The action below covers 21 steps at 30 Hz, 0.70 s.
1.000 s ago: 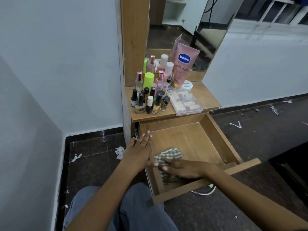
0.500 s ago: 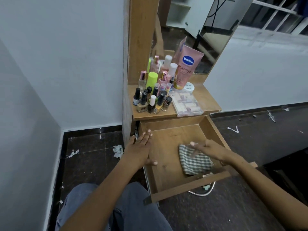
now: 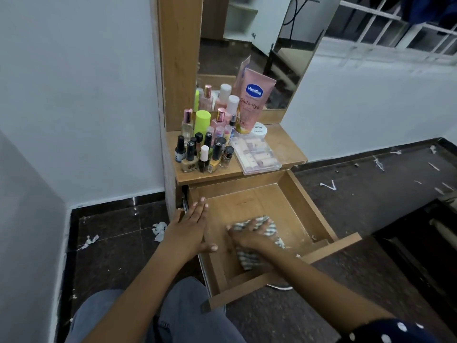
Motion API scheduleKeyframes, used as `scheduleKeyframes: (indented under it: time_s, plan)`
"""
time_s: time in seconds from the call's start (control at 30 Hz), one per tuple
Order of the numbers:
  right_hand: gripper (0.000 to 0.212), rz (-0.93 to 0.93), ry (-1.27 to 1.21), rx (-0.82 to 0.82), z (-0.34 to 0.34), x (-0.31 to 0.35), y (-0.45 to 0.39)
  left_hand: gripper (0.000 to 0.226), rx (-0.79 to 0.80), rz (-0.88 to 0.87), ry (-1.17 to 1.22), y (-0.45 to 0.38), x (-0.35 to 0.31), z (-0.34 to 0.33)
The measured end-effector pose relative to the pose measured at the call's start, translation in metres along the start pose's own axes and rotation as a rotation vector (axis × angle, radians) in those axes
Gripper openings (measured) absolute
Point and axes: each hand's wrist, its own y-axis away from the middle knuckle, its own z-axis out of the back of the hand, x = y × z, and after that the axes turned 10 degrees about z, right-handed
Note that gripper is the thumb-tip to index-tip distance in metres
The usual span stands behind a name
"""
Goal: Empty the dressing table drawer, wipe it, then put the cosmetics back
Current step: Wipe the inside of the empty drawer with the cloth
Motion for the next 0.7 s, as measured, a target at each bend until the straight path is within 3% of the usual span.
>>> scheduleKeyframes:
  time_s: [0.1, 0.23, 0.47, 0.7]
  plan:
    - [0.104, -0.013, -0.042, -0.057, 0.021, -0.025, -0.016, 0.102, 0.000, 0.002, -0.003, 0.002, -0.002, -0.002]
    - [0.104, 0.097, 0.009, -0.005, 0.049, -0.057, -0.029, 0.101, 0.003, 0.003, -0.007, 0.003, -0.002, 0.000]
    - [0.096, 0.355, 0.139, 0.041, 0.044, -0.044, -0.016, 0.101, 0.009, 0.003, -0.012, 0.003, -0.001, 0.002]
    - [0.102, 0.090, 0.189, 0.079, 0.011, -0.030, 0.017, 0.101, 0.005, 0.011, -0.026, 0.000, 0.000, 0.001]
